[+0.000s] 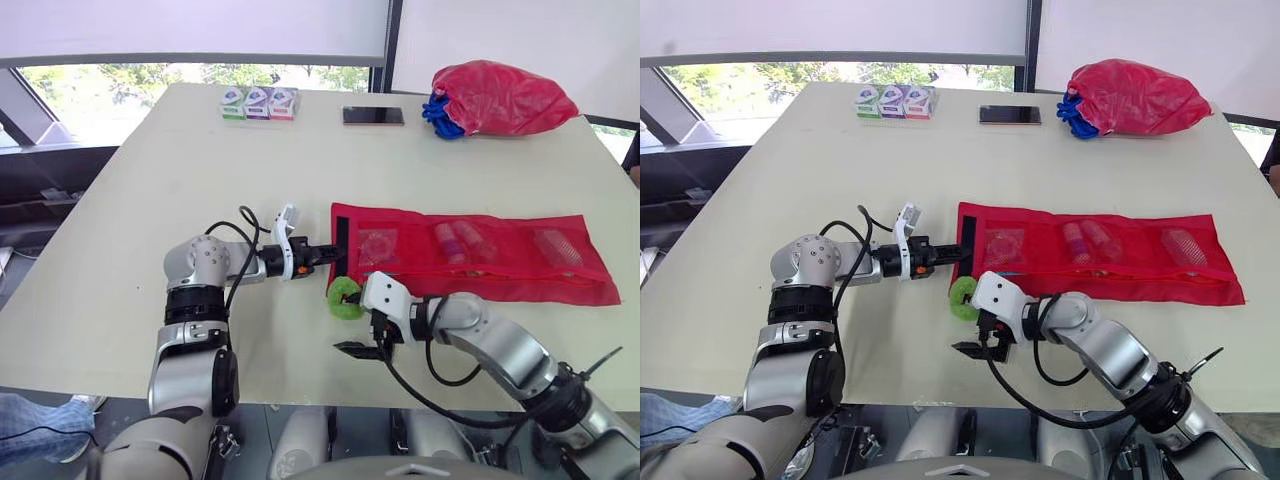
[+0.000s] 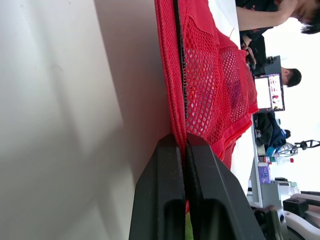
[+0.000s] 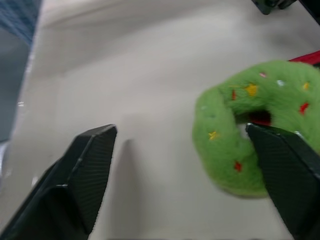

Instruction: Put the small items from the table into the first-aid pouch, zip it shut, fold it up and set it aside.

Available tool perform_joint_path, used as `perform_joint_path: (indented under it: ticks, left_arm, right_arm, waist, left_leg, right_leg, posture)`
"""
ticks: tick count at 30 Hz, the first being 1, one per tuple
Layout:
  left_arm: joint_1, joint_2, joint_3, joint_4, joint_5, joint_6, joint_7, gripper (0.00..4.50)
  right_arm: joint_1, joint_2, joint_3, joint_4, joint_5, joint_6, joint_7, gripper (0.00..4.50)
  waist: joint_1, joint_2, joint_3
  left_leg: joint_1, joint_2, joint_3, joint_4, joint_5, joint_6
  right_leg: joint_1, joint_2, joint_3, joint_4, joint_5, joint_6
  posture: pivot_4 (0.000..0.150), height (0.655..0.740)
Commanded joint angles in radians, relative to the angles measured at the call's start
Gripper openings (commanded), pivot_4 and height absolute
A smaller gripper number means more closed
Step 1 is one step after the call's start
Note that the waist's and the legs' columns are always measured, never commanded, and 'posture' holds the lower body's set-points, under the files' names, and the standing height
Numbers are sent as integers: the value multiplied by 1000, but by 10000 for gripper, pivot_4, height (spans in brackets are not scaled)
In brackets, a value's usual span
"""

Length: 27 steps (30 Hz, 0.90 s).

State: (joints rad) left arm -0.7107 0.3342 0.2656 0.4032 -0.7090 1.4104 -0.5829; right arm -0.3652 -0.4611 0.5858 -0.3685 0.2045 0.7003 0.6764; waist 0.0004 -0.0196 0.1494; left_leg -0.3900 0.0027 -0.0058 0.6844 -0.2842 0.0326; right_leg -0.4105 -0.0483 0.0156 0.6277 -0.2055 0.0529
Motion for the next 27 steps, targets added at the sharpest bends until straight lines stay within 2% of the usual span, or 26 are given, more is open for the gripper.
perform_joint_path:
  ticks: [1,5,6,9,14,20,24,27]
  left_arm:
    - [-5,2,-11,9,5,-17,-11,0]
    - [-5,4,-11,19,12,-34,-17,0]
    - [-4,6,-12,19,13,-39,-19,0]
    - [4,15,-23,12,16,-49,-30,0]
    - [29,63,-69,-7,38,-97,-72,0]
    - [85,134,-151,-38,75,-178,-138,0]
    - [110,166,-182,-50,87,-213,-168,0]
    - [117,188,-183,-36,96,-241,-172,0]
  right_arm:
    - [-7,-41,12,35,-90,29,-31,23428]
    - [-15,-58,3,22,-126,14,-20,2405]
    - [-15,-55,-9,16,-125,11,-20,640]
    - [-8,-25,-77,-9,-79,10,-24,640]
    - [71,100,-317,-100,98,60,-78,640]
    - [214,300,-653,-188,328,205,-262,640]
    - [299,315,-784,-220,393,236,-332,640]
    - [354,273,-857,-228,387,205,-356,640]
  waist:
    - [0,0,0]
    - [2,0,0]
    - [2,0,0]
    - [2,0,0]
    - [-6,0,0]
    - [-16,1,0]
    - [-16,1,0]
    - [-18,1,0]
  left_leg:
    - [0,0,0,0,0,0]
    - [0,0,0,0,0,0]
    - [0,0,0,0,0,0]
    - [0,0,-1,0,0,0]
    - [-1,0,-1,0,0,0]
    - [0,2,0,-3,-1,2]
    - [2,2,1,-4,-2,3]
    - [4,2,3,-7,-2,4]
  right_leg:
    - [0,0,0,0,0,0]
    - [0,0,0,0,0,0]
    - [0,0,0,0,0,0]
    - [0,0,0,0,0,0]
    - [0,0,0,0,0,0]
    - [0,0,1,0,0,0]
    - [-1,0,1,0,0,-1]
    - [-1,0,3,0,0,-1]
  posture:
    - [1500,7400]
    - [1500,7400]
    - [1500,7400]
    - [1500,7400]
    - [1500,7400]
    - [1500,7400]
    - [1500,7400]
    - [1500,7400]
